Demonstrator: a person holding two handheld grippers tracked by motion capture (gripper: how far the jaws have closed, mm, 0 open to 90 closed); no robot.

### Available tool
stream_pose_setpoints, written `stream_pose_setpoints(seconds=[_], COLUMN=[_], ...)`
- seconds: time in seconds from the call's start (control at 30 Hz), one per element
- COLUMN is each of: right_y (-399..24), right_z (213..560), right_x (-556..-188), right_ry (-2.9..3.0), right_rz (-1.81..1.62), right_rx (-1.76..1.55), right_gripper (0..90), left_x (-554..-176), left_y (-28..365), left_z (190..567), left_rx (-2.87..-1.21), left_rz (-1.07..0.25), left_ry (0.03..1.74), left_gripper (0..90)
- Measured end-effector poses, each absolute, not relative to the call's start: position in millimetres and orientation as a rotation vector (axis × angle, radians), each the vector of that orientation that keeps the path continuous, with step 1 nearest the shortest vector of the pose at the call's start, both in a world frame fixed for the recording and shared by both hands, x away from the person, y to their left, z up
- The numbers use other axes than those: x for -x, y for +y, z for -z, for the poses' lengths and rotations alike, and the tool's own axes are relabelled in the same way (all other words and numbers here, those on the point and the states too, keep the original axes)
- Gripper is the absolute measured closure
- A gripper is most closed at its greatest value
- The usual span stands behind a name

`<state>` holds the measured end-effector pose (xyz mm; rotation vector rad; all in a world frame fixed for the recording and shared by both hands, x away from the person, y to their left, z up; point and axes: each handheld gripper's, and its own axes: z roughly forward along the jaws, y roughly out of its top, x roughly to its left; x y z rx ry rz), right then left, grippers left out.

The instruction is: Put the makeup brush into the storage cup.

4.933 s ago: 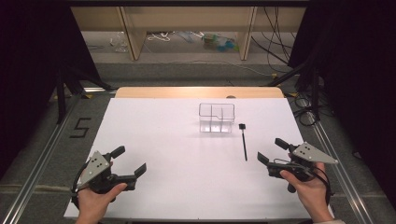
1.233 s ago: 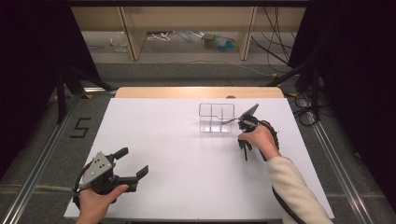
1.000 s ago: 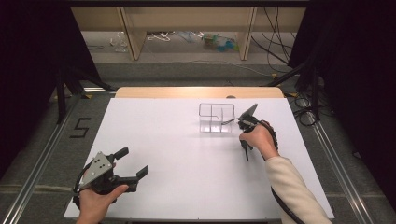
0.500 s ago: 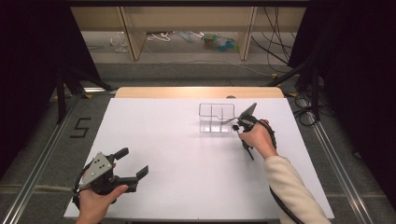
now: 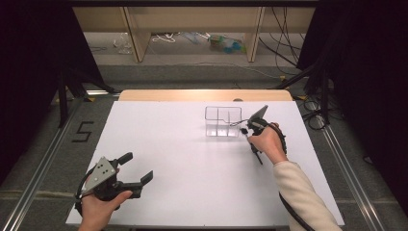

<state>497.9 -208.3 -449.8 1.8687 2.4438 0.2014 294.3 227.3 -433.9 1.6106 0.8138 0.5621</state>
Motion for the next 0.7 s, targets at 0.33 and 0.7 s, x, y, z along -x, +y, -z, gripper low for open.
stream_pose_setpoints(seconds=[0.33, 0.7], right_y=[-215.4, -233.2], right_z=[435.7, 431.3], right_x=[-496.6, -487.7], right_ry=[2.423, 2.35], right_rz=[-0.285, -0.494], right_rx=[-1.886, -1.865], right_gripper=[85.8, 85.8], left_x=[-294.7, -294.5], left_y=[227.3, 226.7], left_z=[434.2, 434.0], left_rx=[-1.608, -1.614], left_rz=[-0.563, -0.566], left_ry=[0.812, 0.814], left_gripper=[4.8, 5.0])
